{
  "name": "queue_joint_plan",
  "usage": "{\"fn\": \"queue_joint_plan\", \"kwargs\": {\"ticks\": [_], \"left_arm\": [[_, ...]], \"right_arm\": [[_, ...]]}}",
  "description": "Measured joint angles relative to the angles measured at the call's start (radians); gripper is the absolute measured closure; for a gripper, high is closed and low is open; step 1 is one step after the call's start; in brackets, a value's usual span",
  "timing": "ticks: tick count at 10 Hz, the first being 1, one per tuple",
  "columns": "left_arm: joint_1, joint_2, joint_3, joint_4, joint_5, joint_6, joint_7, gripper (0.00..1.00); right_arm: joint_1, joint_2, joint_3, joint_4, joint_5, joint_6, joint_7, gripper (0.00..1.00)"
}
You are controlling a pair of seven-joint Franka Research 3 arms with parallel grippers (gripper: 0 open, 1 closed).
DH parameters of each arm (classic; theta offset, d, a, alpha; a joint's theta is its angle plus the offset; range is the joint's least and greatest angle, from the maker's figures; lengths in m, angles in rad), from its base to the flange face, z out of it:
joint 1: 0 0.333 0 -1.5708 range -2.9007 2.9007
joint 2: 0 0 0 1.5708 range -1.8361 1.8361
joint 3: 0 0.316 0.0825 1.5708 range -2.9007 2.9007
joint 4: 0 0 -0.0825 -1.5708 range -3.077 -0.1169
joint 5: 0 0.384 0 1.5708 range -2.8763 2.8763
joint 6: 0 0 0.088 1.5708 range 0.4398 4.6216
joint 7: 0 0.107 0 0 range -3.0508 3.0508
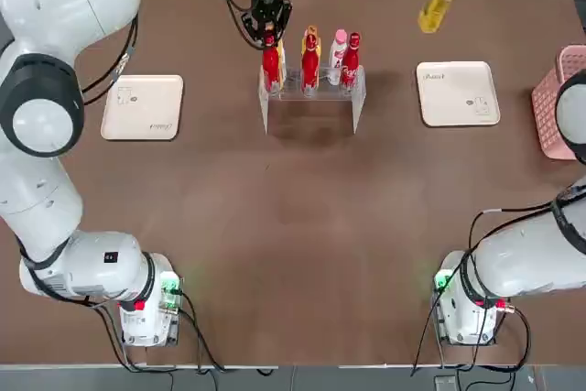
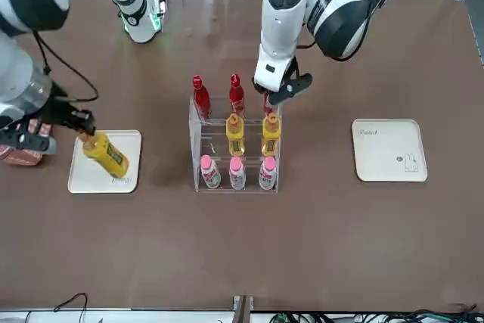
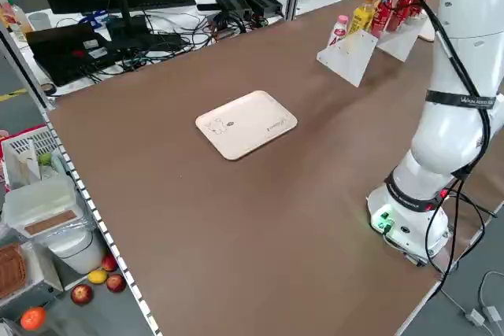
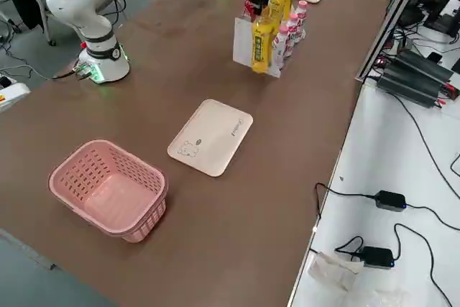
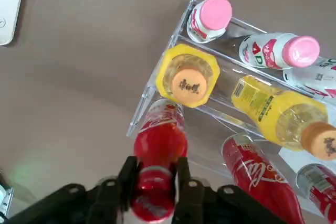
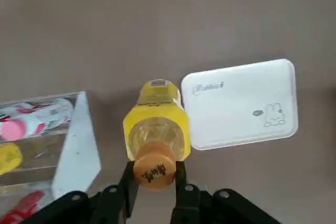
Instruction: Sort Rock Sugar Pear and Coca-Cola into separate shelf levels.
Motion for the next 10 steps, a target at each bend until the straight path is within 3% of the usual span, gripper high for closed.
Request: {"fn": "queue_joint_plan", "kwargs": {"ticks": [4, 7, 10], "left_arm": [[0.012, -0.004, -0.001, 0.023, 0.001, -0.002, -0.003, 0.0], [0.127, -0.046, -0.015, 0.09, -0.036, -0.085, 0.026, 0.0], [0.378, -0.107, -0.032, 0.102, -0.085, -0.129, 0.268, 0.0]], "right_arm": [[0.118, 0.022, 0.034, 0.094, 0.034, -0.019, 0.141, 0.67], [0.19, 0.101, 0.036, 0.17, 0.081, -0.015, 0.233, 0.67], [0.215, 0.17, 0.034, 0.197, 0.165, -0.018, 0.312, 0.67]]}}
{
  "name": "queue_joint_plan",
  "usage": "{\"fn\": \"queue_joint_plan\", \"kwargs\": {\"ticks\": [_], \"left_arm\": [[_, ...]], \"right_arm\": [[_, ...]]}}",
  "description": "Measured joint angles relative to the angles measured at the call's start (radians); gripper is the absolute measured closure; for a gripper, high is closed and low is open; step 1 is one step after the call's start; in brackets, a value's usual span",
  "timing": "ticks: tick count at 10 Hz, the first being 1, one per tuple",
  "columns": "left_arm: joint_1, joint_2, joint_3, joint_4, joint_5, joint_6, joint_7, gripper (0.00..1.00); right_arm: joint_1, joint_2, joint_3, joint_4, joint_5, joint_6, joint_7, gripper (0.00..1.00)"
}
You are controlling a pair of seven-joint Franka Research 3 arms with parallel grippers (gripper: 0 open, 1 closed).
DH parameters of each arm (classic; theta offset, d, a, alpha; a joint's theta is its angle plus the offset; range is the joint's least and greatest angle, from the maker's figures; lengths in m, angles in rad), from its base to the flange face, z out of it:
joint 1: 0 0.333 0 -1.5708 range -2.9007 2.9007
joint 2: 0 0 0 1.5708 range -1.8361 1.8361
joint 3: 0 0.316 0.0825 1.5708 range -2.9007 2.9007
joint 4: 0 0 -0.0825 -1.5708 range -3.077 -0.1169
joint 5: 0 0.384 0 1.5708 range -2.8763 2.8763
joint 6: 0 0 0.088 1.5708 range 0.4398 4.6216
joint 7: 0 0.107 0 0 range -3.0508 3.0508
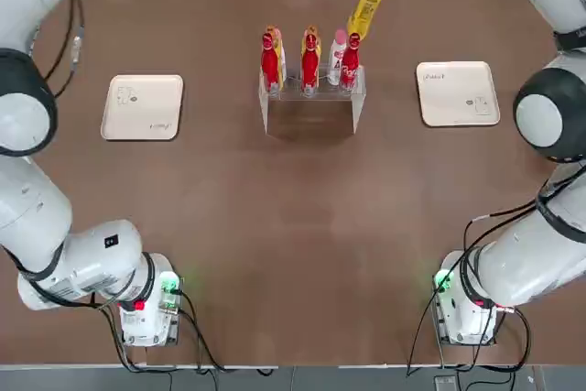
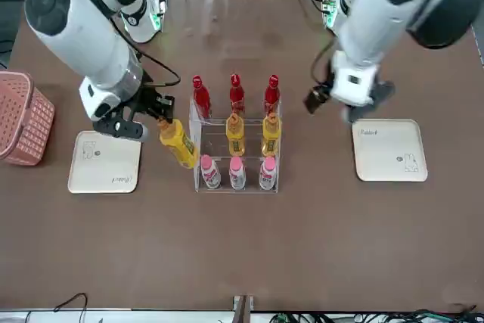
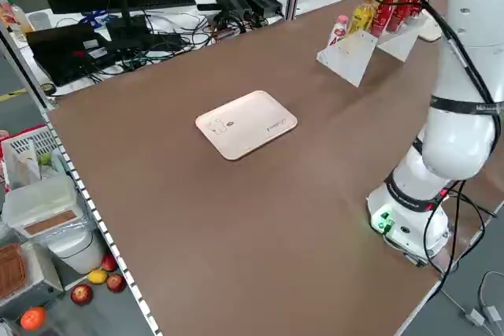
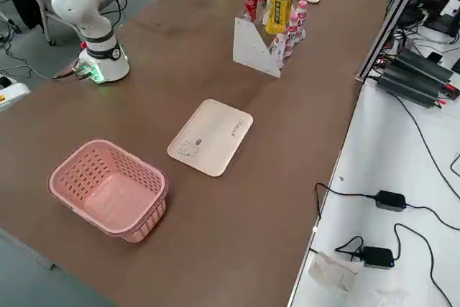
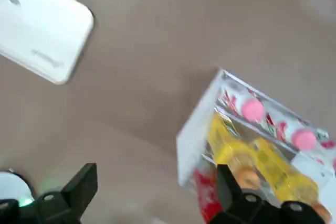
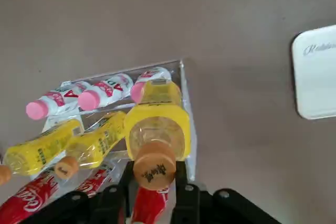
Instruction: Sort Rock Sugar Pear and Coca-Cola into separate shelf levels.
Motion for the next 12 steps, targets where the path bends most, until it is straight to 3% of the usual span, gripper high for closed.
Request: {"fn": "queue_joint_plan", "kwargs": {"ticks": [2, 6, 7, 8, 9, 12], "left_arm": [[0.157, -0.005, -0.02, -0.001, -0.005, -0.016, 0.113, 0.0], [0.355, -0.018, -0.022, -0.004, -0.006, -0.063, 0.458, 0.0], [0.382, -0.028, 0.003, -0.004, -0.007, -0.073, 0.576, 0.0], [0.368, -0.056, 0.073, -0.004, -0.021, -0.081, 0.694, 0.0], [0.307, -0.099, 0.202, -0.007, -0.083, -0.087, 0.786, 0.0], [-0.038, -0.201, 0.654, -0.033, -0.186, -0.058, 0.923, 0.0]], "right_arm": [[-0.004, 0.001, -0.002, 0.011, 0.023, -0.026, 0.029, 0.67], [-0.007, 0.009, -0.004, 0.012, 0.05, -0.042, 0.062, 0.67], [-0.005, 0.024, -0.003, 0.009, 0.052, -0.042, 0.071, 0.67], [-0.004, 0.041, -0.003, 0.001, 0.052, -0.042, 0.073, 0.67], [-0.002, 0.055, -0.003, -0.004, 0.053, -0.042, 0.075, 0.67], [0.001, 0.061, -0.001, -0.006, 0.054, -0.042, 0.094, 0.67]]}}
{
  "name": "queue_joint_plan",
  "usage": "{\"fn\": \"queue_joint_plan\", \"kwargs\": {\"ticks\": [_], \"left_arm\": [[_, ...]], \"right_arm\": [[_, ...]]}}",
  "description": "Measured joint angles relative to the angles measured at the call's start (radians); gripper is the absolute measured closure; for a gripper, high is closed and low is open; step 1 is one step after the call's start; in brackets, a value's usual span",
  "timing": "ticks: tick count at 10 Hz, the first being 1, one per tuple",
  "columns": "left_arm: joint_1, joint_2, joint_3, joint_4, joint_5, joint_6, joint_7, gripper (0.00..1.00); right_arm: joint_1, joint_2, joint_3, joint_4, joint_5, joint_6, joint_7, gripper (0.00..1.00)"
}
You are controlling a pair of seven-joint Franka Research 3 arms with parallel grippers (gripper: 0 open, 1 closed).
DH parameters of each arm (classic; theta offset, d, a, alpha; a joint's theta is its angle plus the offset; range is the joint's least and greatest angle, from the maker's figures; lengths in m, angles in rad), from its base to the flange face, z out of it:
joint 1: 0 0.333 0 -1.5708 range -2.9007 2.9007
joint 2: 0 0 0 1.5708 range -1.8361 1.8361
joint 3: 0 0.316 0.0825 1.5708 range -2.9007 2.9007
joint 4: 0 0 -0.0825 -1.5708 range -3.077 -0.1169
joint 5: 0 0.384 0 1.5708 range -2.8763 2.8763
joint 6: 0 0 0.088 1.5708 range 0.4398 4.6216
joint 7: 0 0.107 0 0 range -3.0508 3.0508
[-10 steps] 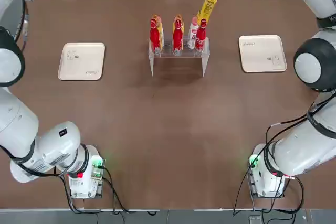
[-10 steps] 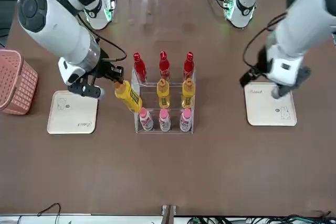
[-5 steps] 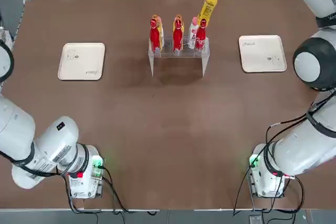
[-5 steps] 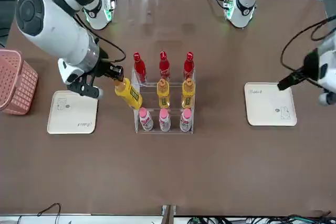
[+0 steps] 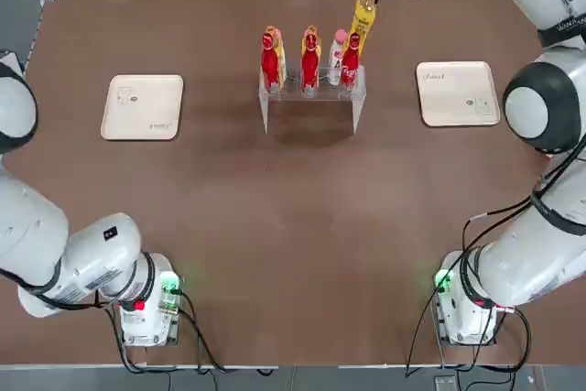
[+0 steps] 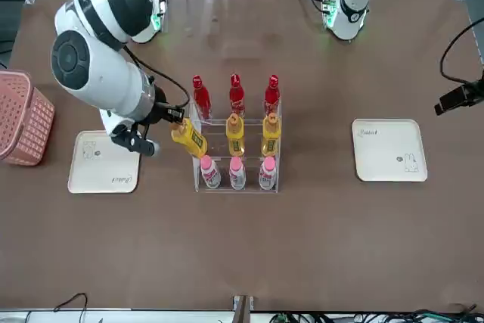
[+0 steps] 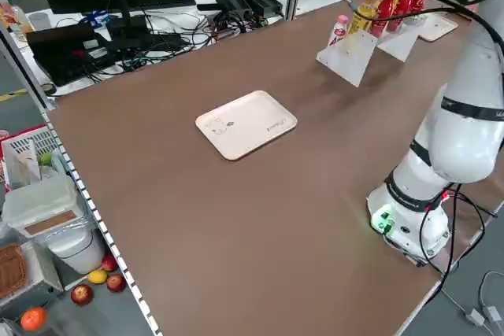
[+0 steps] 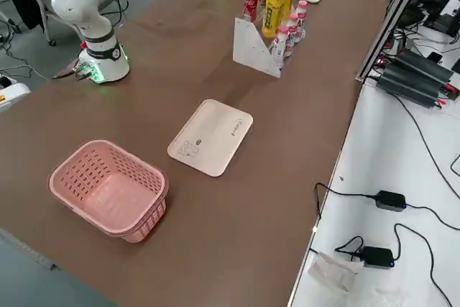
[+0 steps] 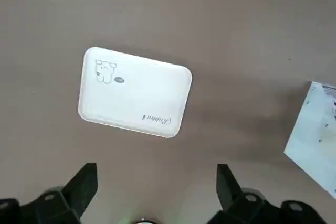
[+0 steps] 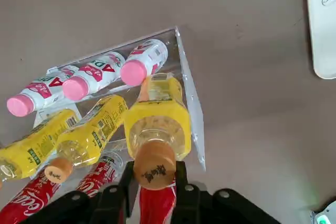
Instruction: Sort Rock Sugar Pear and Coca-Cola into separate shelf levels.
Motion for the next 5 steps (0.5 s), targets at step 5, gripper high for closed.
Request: {"fn": "queue_joint_plan", "kwargs": {"ticks": [5], "left_arm": [[-0.298, -0.127, 0.303, -0.132, -0.008, 0.114, 0.092, 0.0]], "right_arm": [[0.014, 0.006, 0.015, -0.068, 0.001, 0.025, 0.018, 0.67]]}}
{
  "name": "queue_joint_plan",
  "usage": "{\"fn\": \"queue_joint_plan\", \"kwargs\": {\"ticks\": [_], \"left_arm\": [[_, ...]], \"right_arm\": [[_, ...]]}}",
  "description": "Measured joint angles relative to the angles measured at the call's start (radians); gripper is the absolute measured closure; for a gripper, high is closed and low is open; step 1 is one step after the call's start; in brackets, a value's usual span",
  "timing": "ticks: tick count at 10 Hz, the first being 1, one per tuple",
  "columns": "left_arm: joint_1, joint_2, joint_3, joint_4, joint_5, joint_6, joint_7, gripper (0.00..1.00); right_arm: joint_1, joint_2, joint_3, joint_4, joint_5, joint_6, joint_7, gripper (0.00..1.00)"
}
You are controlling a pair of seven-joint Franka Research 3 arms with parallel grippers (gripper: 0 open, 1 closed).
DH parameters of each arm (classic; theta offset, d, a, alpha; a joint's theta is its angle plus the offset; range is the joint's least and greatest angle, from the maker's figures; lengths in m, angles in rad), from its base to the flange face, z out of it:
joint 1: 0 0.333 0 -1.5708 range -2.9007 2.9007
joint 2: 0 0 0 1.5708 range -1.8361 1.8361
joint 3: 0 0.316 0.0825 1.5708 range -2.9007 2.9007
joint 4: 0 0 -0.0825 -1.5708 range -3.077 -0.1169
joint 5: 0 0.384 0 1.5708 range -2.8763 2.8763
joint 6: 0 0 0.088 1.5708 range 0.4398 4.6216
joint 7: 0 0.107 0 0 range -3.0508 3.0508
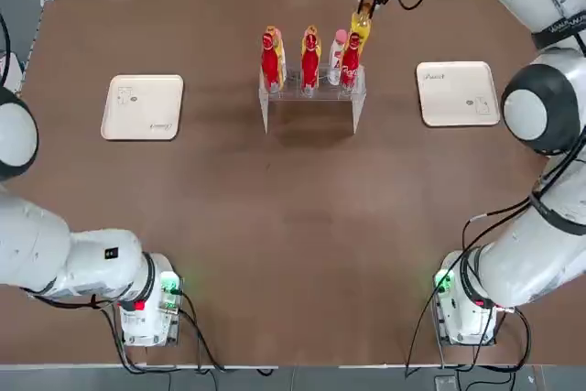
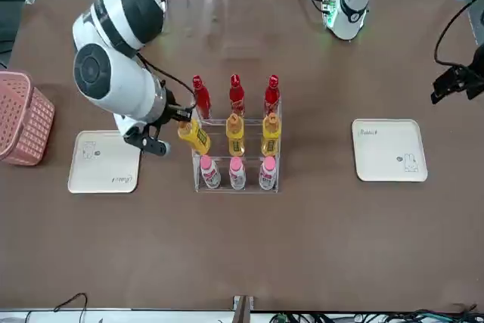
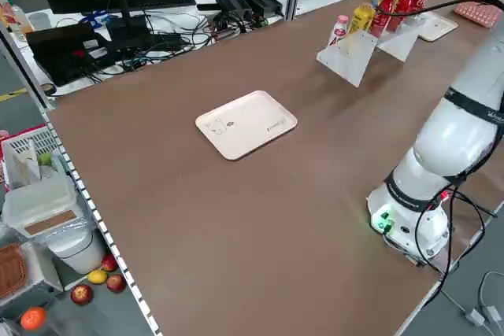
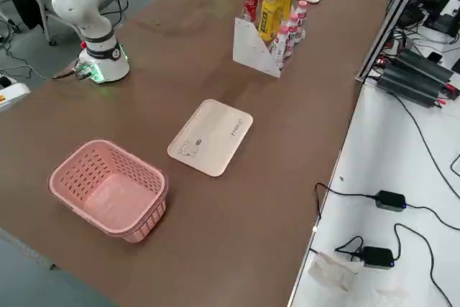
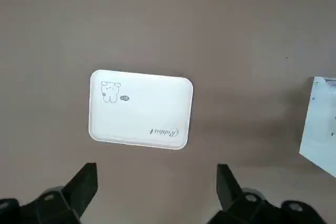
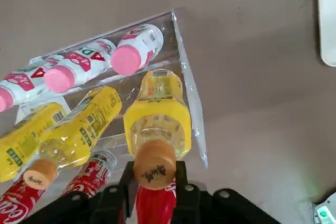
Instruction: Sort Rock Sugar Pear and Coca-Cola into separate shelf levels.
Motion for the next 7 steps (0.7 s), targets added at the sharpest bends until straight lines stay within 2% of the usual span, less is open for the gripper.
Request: {"fn": "queue_joint_plan", "kwargs": {"ticks": [7], "left_arm": [[-0.01, 0.013, -0.031, 0.005, -0.006, -0.002, 0.009, 0.0]], "right_arm": [[0.007, 0.027, 0.015, -0.067, 0.001, 0.08, 0.015, 0.67]]}}
